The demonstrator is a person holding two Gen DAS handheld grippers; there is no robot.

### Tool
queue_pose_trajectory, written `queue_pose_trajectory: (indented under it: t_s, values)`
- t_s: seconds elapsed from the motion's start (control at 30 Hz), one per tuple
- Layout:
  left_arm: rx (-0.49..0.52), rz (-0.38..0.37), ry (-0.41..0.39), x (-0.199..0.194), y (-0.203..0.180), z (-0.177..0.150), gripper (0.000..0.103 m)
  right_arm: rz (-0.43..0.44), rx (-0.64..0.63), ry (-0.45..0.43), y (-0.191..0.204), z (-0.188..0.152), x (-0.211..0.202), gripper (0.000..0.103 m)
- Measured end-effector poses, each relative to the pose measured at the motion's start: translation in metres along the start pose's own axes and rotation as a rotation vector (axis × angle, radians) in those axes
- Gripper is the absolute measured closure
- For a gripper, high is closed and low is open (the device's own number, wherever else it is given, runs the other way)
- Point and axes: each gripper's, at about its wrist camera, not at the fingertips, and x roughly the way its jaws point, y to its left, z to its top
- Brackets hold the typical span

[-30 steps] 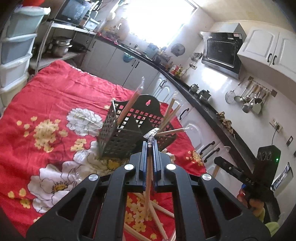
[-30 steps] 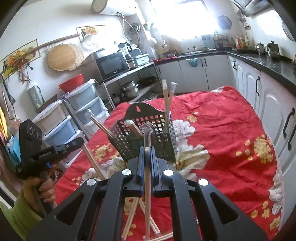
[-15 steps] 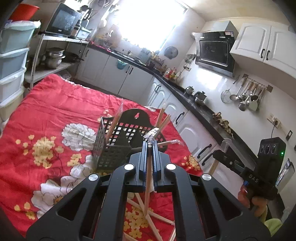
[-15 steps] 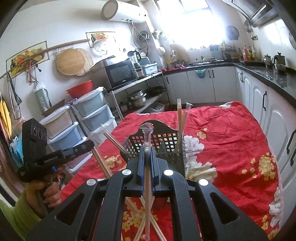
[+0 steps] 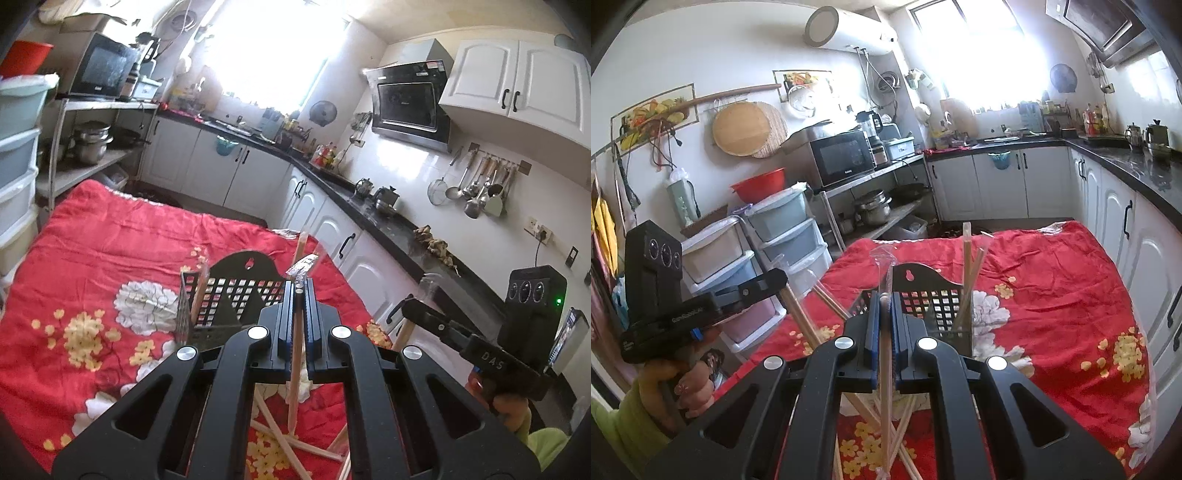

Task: Organize utensils
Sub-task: 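Lift both held chopsticks upright and carry them over the caddy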

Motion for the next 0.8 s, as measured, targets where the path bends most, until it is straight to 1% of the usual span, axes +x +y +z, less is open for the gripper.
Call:
queue_pose_trajectory:
  t_s: [0.23,0.47,0.8]
  values:
    - [0.028,-0.018,-0.025,-0.002,-0.012,0.011,0.101,0.011,-0.020,-0.009,0.007,0.007,0.003,0.097]
    - [0.050,-0.027,-0.053,-0.005,-0.018,0.022,0.101,0.013,-0.036,-0.041,0.011,0.023,0.002,0.097]
    - [0.073,-0.020,-0.091,-0.007,-0.025,0.038,0.101,0.003,-0.051,-0.088,0.013,0.045,0.000,0.097]
